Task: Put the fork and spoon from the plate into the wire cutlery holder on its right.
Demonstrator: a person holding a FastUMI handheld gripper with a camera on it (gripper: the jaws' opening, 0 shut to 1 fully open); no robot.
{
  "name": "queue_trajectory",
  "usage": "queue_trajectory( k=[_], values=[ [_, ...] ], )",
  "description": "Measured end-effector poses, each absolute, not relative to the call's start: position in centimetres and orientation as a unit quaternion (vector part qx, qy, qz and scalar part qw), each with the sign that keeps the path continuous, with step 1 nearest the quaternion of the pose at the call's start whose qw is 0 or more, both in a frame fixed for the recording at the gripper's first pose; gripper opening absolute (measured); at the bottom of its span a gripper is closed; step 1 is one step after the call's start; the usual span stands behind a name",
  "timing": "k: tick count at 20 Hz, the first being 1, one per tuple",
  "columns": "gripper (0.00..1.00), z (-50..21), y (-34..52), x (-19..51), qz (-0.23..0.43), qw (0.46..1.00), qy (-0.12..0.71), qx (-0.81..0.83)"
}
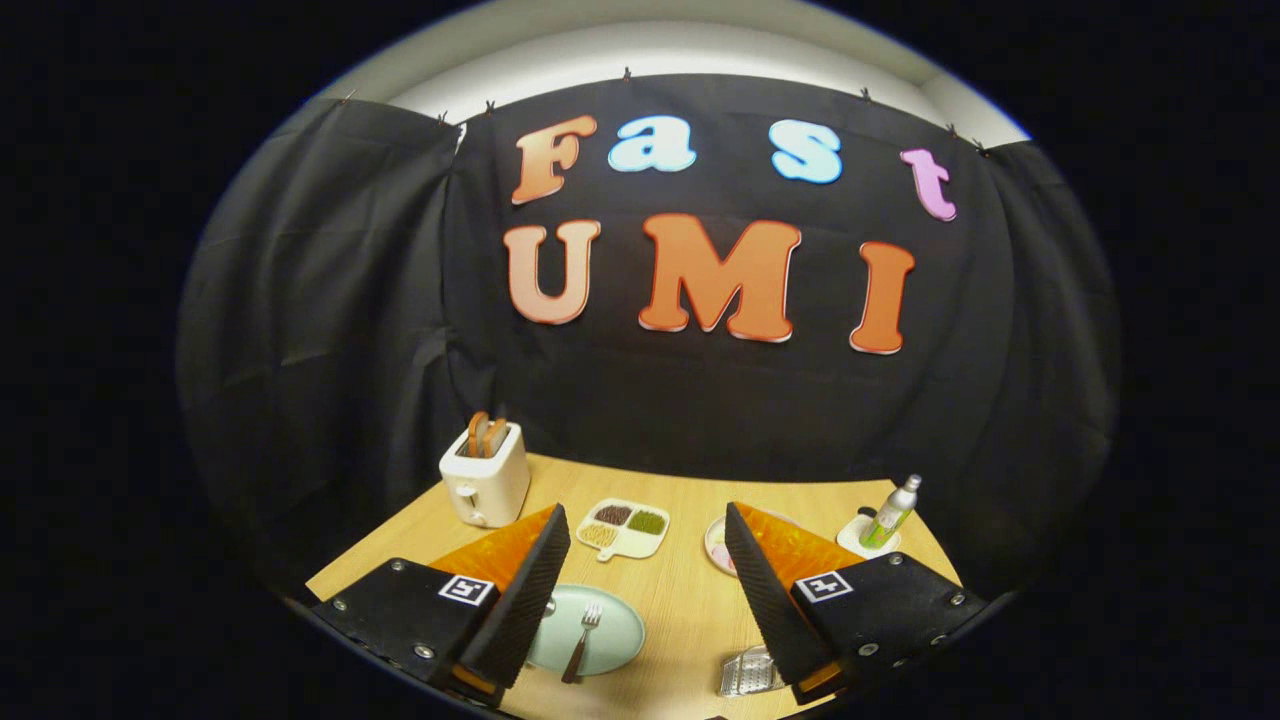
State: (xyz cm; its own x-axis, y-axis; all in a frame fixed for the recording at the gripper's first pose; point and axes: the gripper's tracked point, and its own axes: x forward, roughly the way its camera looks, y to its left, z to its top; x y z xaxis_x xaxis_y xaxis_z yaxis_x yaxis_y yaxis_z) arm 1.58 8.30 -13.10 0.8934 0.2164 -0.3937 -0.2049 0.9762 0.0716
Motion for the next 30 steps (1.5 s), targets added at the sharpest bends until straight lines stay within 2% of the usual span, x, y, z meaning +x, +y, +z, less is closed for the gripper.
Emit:
queue_trajectory(
  k=[10, 19, 23, 26, 28, 30],
  values=[
    [0.78, -27.0, 15.4, -1.7, 0.172, 0.89, 0.423, -0.008],
    [0.64, -37.5, 17.5, -5.7, 0.164, 0.813, 0.558, -0.006],
    [0.53, -39.9, 17.6, -6.1, 0.155, 0.786, 0.598, -0.012],
    [0.48, -41.4, 17.7, -5.9, 0.149, 0.77, 0.62, -0.023],
    [0.41, -42.2, 17.8, -6.1, 0.145, 0.759, 0.635, -0.026],
    [0.29, -42.8, 17.5, -6.1, 0.135, 0.752, 0.644, -0.029]
  ],
)
